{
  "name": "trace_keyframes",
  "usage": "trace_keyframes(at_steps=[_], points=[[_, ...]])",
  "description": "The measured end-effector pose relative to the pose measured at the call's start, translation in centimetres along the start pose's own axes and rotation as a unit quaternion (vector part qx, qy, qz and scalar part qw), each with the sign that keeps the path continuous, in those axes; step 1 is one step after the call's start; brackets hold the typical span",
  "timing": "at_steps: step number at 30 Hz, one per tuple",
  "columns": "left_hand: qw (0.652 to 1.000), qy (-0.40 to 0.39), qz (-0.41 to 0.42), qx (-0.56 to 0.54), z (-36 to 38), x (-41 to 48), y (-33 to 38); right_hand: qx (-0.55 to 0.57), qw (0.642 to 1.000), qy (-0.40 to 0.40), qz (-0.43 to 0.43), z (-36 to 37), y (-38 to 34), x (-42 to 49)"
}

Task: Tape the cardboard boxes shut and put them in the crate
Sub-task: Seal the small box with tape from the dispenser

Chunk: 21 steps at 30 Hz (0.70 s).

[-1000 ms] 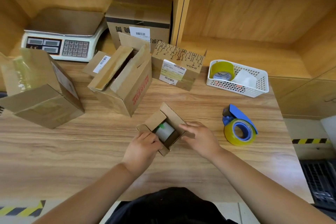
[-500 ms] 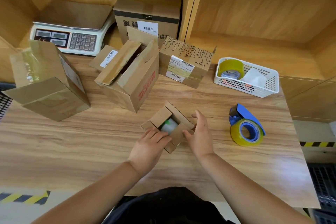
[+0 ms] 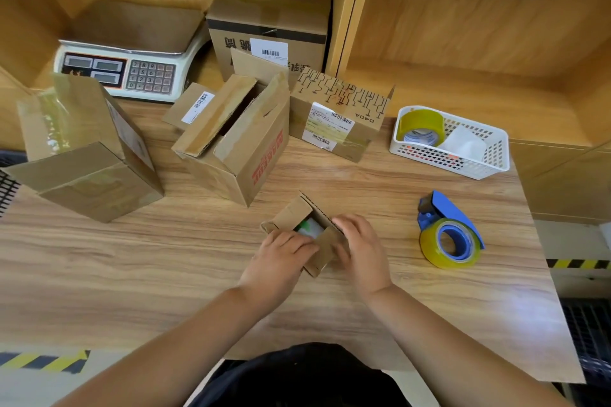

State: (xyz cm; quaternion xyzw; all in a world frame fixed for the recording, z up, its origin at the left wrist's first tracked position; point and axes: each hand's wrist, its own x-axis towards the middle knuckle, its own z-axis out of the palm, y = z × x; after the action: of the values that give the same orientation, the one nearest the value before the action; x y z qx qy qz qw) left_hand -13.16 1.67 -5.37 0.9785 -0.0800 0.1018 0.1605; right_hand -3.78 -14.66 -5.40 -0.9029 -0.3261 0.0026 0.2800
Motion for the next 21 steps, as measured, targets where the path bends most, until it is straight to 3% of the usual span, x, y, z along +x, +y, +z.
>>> trace_keyframes(at_steps=[3, 7, 12, 18, 21], points=[[0.996, 0.052, -0.072, 0.021, -1.1, 0.2, -0.6, 0.003, 0.999, -0.027, -0.033, 0.2, 0.6, -0.7], [0.974, 0.02, -0.224, -0.009, -1.8, -0.2, -1.5, -0.027, 0.993, -0.107, -0.046, 0.3, 1.8, -1.5], [0.958, -0.011, -0.281, -0.054, -2.1, -0.3, -2.5, -0.016, 0.965, -0.261, 0.007, -0.2, 2.2, -1.7], [0.93, -0.07, -0.338, -0.124, -2.2, 1.9, -2.3, 0.053, 0.959, -0.274, 0.053, -0.6, 1.9, -1.1], [0.909, -0.077, -0.38, -0.15, -1.8, 2.7, -2.3, 0.179, 0.945, -0.24, 0.133, -1.0, 0.9, -0.6]])
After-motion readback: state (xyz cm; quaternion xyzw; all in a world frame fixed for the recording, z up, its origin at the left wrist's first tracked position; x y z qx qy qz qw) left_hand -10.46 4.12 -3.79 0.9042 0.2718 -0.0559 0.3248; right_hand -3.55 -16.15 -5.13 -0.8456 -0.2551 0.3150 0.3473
